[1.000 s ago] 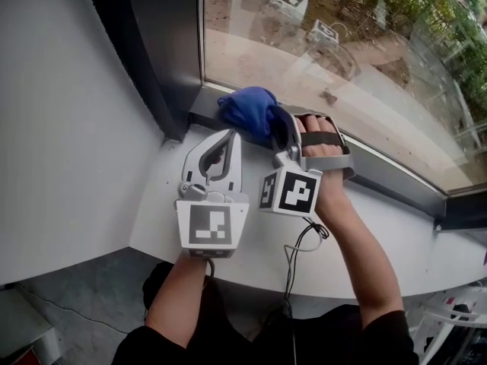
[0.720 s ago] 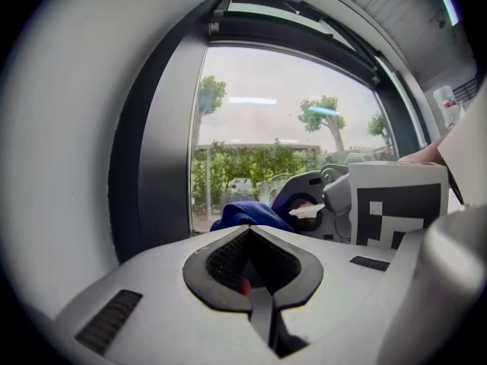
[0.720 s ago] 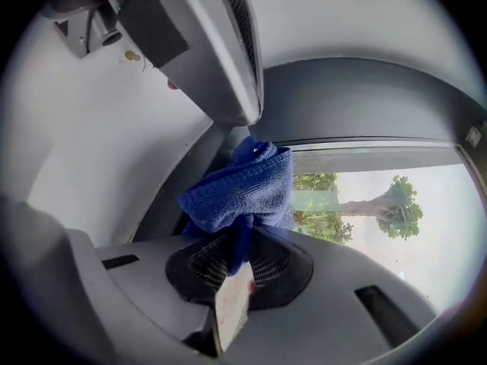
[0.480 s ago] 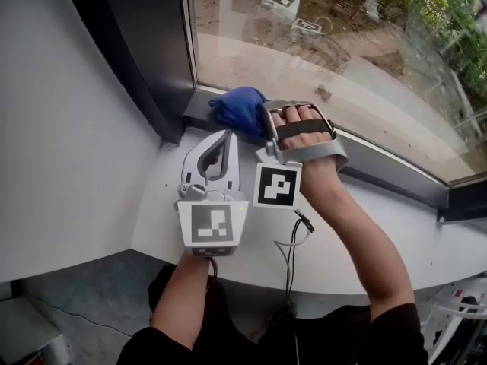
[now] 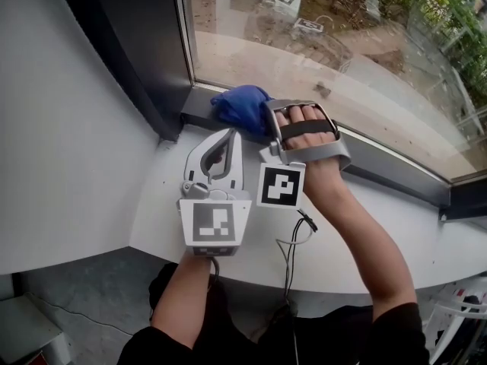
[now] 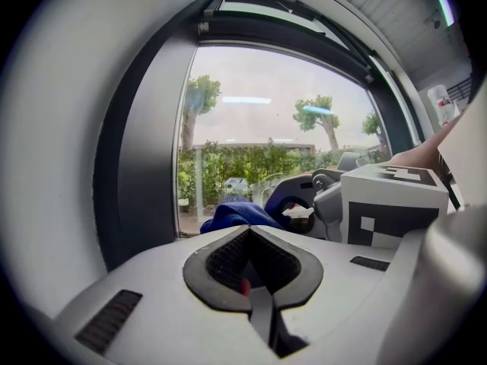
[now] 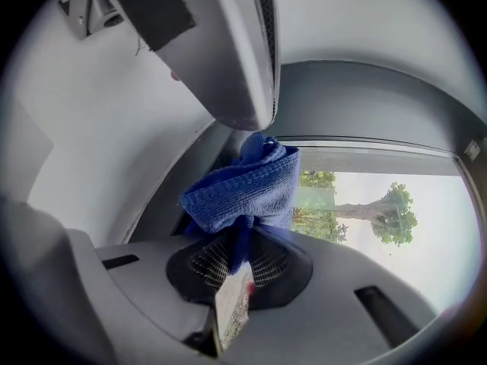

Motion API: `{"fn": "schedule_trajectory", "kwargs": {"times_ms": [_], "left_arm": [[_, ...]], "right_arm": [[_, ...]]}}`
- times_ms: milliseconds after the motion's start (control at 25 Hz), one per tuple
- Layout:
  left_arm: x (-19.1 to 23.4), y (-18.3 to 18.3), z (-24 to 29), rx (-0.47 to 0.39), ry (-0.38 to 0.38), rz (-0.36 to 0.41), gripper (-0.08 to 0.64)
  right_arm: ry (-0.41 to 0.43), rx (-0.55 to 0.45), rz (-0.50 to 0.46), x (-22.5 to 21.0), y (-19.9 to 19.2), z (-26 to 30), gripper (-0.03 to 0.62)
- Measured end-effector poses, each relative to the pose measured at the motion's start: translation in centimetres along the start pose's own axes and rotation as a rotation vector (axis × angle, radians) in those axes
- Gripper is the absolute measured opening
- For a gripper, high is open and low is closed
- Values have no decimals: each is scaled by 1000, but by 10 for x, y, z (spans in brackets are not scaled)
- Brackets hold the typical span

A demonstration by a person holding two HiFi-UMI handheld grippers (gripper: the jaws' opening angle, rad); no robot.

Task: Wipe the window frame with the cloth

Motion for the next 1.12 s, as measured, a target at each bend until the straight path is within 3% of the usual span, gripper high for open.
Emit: {"fn": "schedule_trajectory", "kwargs": {"times_ms": [1120], "left_arm": [[-32,3,4,5,-60,64,5]], "right_arm": [[9,37,65,9,-40,-12,23]]}}
Point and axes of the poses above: the fingertips, and each gripper's own axes: z forward along the fingers, x to its left, y out of its top, the point moved 3 cm from there along -z, backward along the fingers, and after that the axes turned 9 degrees about x, right-handed, at the moved point
